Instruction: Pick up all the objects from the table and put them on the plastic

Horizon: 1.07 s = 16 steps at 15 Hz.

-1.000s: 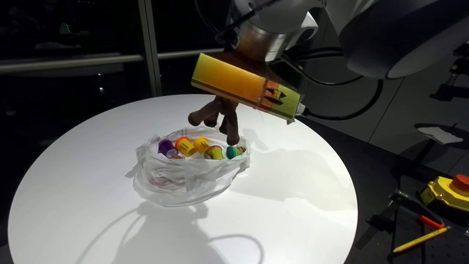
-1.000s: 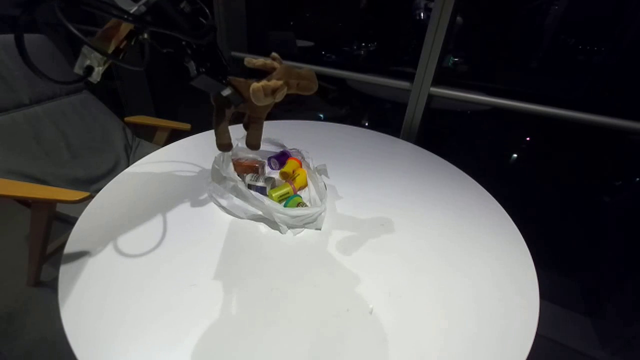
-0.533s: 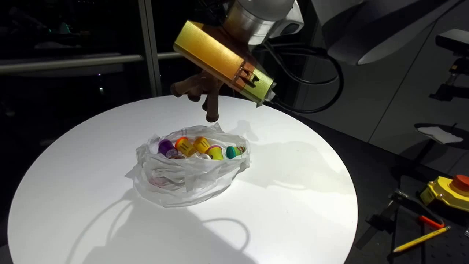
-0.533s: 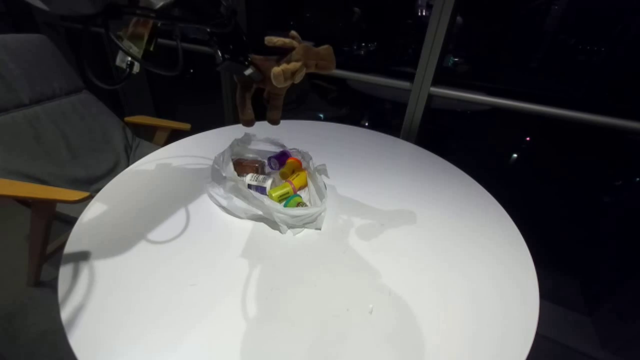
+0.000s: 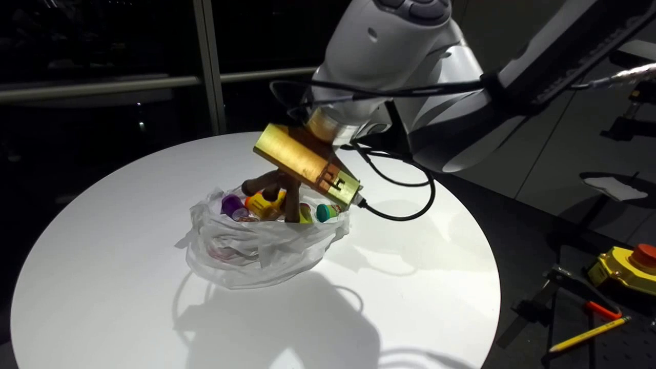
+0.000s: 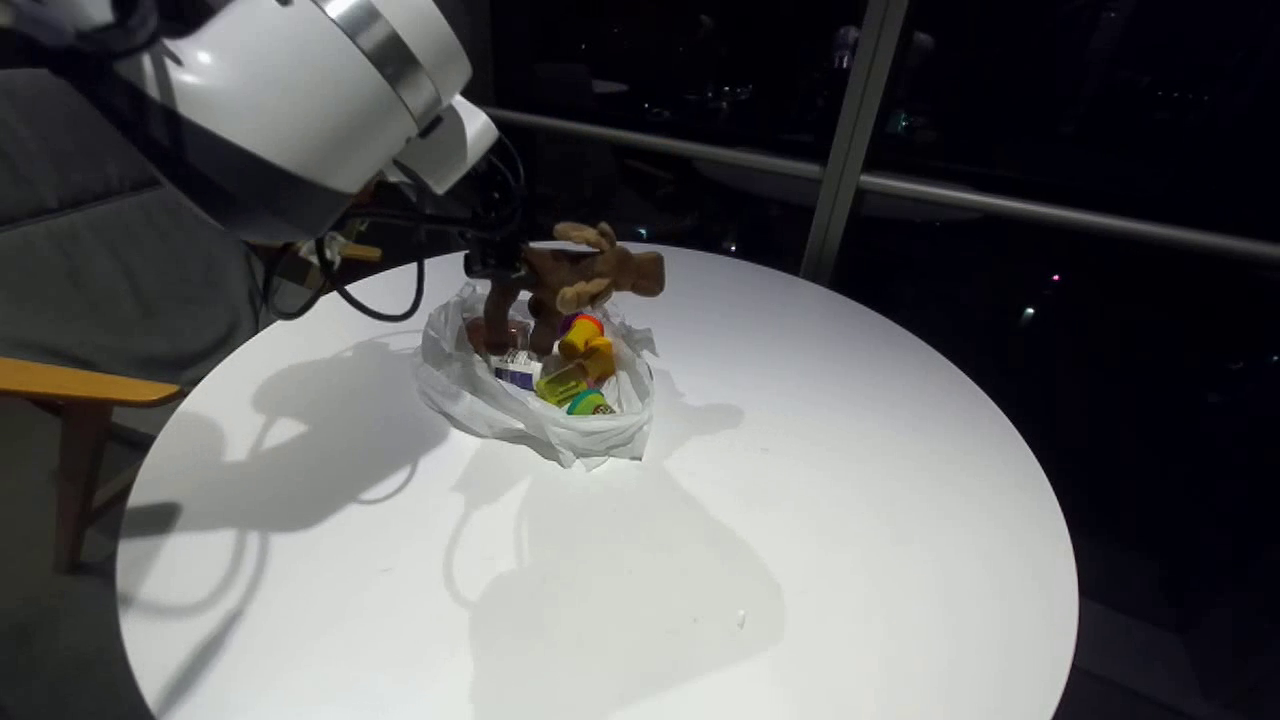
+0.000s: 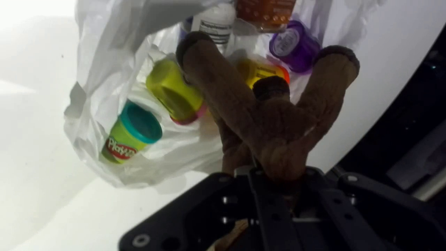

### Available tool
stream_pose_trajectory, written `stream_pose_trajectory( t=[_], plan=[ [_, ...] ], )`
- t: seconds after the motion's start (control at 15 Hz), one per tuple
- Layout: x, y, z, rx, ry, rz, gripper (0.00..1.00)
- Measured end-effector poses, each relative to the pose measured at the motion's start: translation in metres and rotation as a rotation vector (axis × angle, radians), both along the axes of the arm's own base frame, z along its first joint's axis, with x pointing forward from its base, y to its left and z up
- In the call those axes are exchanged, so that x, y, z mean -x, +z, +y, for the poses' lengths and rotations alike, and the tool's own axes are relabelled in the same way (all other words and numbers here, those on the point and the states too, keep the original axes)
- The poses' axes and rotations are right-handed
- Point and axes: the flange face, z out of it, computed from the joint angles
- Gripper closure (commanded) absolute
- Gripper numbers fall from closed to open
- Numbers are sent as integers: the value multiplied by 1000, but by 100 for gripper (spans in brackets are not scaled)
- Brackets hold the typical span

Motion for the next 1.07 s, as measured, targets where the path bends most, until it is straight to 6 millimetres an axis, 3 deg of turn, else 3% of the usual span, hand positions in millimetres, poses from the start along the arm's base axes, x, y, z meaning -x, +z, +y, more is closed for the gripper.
stream_pose_trajectory(
  t=[0.27,0.6,1.07],
  plan=[
    [-10,-37,21,-26,56,53,92],
    [-20,-52,44,-41,124,91,92],
    [-17,-83,55,-111,216,225,92]
  ],
)
